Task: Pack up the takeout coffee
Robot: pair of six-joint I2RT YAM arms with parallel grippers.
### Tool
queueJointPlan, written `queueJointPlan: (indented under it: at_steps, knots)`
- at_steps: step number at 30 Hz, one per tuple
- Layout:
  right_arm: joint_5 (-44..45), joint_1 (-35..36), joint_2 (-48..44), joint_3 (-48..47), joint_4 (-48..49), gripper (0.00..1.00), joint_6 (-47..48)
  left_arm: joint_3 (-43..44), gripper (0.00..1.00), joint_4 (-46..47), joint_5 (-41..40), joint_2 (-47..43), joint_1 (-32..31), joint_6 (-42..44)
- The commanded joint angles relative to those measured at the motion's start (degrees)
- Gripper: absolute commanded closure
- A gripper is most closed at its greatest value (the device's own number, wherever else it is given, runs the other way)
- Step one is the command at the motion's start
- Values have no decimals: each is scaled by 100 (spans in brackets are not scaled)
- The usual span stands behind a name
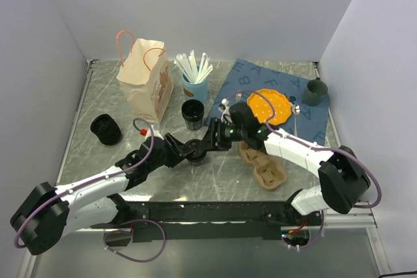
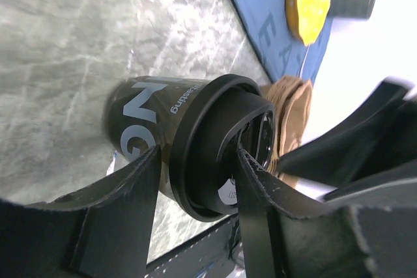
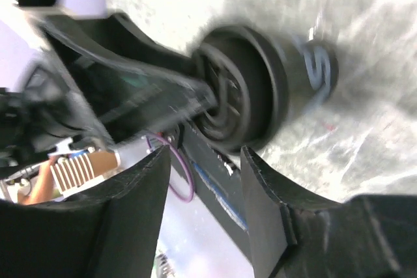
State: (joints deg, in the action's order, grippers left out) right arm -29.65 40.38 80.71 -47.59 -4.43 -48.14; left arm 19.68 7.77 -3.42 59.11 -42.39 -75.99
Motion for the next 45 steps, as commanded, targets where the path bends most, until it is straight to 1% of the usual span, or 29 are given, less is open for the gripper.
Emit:
queueJointPlan:
  at_steps: [1, 3, 8, 15, 22, 29, 32, 35, 39, 45]
  knots:
    - [-567, -451, 110, -671, -619, 43, 918, -202, 50, -1489, 509, 478, -129, 787]
    - [-857, -654, 278, -795, -656, 43, 1043, -114, 50, -1427, 562, 619, -129, 901]
    - [-1332, -742, 656, -892, -928, 44, 1360, 79, 49, -1445, 536, 803, -129, 1015]
    - [-1359, -751, 587, -585, -928, 43, 1369, 229, 49, -1419, 474, 900, -129, 1051]
    - [-1394, -847, 604, -497, -1113, 44, 1579, 317, 50, -1348, 474, 1163, -129, 1112]
    - [-1518, -1119, 288, -733, -1491, 45, 1729, 335, 50, -1374, 465, 1182, -129, 1174]
    - [-1491, -1199, 270, -734, -1596, 43, 1782, 308, 49, -1348, 500, 1190, -129, 1191]
    - [-1561, -1217, 375, -734, -1588, 40, 1817, 282, 50, -1331, 518, 1217, -129, 1209]
    - [-1780, -1225, 761, -795, -1483, 39, 1887, 264, 49, -1340, 518, 1199, -129, 1235]
    - [-2036, -1225, 1184, -839, -1254, 44, 1870, 220, 49, -1269, 553, 1225, -129, 1235]
